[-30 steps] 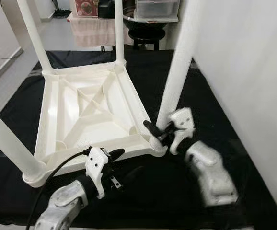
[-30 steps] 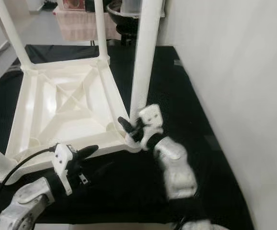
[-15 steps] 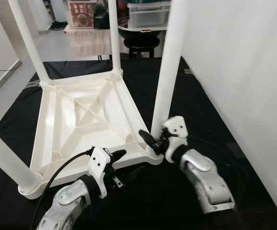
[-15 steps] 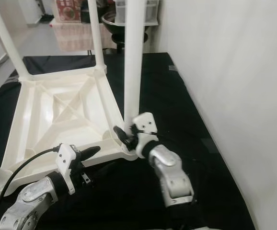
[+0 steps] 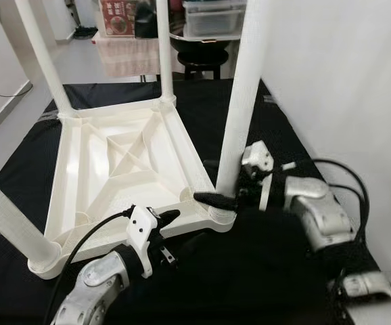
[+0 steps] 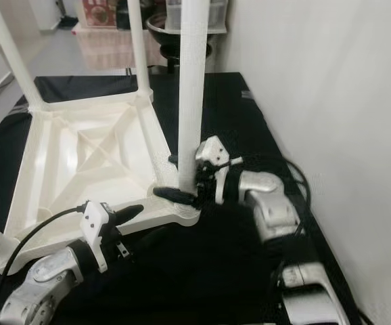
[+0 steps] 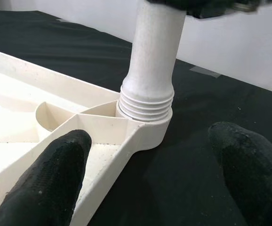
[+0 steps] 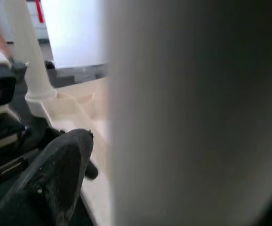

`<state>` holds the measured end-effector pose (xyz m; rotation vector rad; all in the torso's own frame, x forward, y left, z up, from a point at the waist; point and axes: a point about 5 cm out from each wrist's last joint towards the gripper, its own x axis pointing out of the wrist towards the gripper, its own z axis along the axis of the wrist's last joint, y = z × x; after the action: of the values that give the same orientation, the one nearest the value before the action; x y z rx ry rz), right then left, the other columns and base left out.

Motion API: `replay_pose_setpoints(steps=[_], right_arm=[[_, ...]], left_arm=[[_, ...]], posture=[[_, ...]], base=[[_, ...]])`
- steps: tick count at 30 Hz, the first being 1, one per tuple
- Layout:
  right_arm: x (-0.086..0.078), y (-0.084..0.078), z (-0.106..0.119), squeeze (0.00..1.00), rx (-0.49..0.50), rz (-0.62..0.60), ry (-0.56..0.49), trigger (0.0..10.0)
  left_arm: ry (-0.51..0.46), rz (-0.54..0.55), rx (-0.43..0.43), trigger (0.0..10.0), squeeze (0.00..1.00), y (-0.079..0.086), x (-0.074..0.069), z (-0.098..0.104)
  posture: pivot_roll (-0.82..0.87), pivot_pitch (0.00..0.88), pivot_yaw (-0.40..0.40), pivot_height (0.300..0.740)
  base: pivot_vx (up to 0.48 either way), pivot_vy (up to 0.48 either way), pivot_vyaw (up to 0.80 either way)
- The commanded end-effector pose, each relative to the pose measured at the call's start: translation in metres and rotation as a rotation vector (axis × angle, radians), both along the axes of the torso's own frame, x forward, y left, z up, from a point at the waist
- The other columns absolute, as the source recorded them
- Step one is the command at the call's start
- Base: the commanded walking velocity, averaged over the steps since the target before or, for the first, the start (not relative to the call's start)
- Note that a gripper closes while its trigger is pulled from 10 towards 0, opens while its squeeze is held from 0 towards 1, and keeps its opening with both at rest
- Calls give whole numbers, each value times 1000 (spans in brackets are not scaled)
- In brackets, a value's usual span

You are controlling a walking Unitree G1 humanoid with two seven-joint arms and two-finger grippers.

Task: Building children table

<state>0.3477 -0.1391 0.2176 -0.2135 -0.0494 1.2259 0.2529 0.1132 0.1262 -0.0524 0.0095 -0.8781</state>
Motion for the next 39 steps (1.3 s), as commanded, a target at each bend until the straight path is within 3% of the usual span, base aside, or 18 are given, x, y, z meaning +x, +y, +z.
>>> replay_pose_setpoints(steps=[1,8,13,15,18,19,20,21,22,23,28,32,33,39], right_arm=[[3,-1,-4,0,-10,29,25,0],[5,-6,-6,0,-16,45,46,0],[-4,-14,-13,0,-26,-12,24,0],[-14,-16,-23,0,-16,-164,12,0],[-20,-13,-30,0,-6,-259,11,0],[-24,-4,-39,0,32,-427,12,0],[-31,10,-56,0,154,-671,78,0],[-44,32,-79,0,81,-727,161,0],[-44,32,-79,0,81,-727,161,0],[-46,45,-70,0,54,-695,47,0],[-32,39,-74,0,38,-679,56,0],[-35,45,-72,0,20,-645,43,0],[-36,42,-69,24,55,-656,70,10000],[-43,43,-65,24,103,-733,113,10000]], left_arm=[[22,-1,-1,10000,0,-2,-2,-4],[21,-5,-2,10000,0,-2,-3,-3],[21,-6,-5,10000,0,-1,-3,-2],[20,-5,-9,10000,0,1,-4,0],[20,-5,-10,10000,0,2,-4,0],[20,-6,-11,10000,0,3,-4,1],[20,-7,-12,10000,0,4,-4,2],[21,-7,-13,10000,0,5,-4,2],[21,-7,-13,10000,0,5,-4,2],[23,-12,-9,10000,0,5,-3,2],[22,-17,-5,10000,0,4,-3,2],[11,18,-19,10000,0,5,-2,3],[9,24,-19,10000,0,5,-2,3],[9,26,-18,10000,0,5,-2,4]], posture=[[-76,84,-32,740],[-82,96,-29,740],[-92,111,-23,740],[-108,130,-21,740],[-111,132,-21,740],[-116,141,-16,740],[-131,151,-1,740],[-131,151,1,740],[-131,151,1,740],[-129,150,7,740],[-99,141,-19,740],[-112,142,-15,740],[-107,143,-17,740],[-106,139,-14,740]], base=[[0,0,0],[0,0,0],[0,0,0],[0,0,0],[0,0,0],[0,0,0],[0,0,0],[0,0,0],[0,0,0],[0,0,0],[0,0,0],[0,0,0],[0,0,0],[0,0,0]])
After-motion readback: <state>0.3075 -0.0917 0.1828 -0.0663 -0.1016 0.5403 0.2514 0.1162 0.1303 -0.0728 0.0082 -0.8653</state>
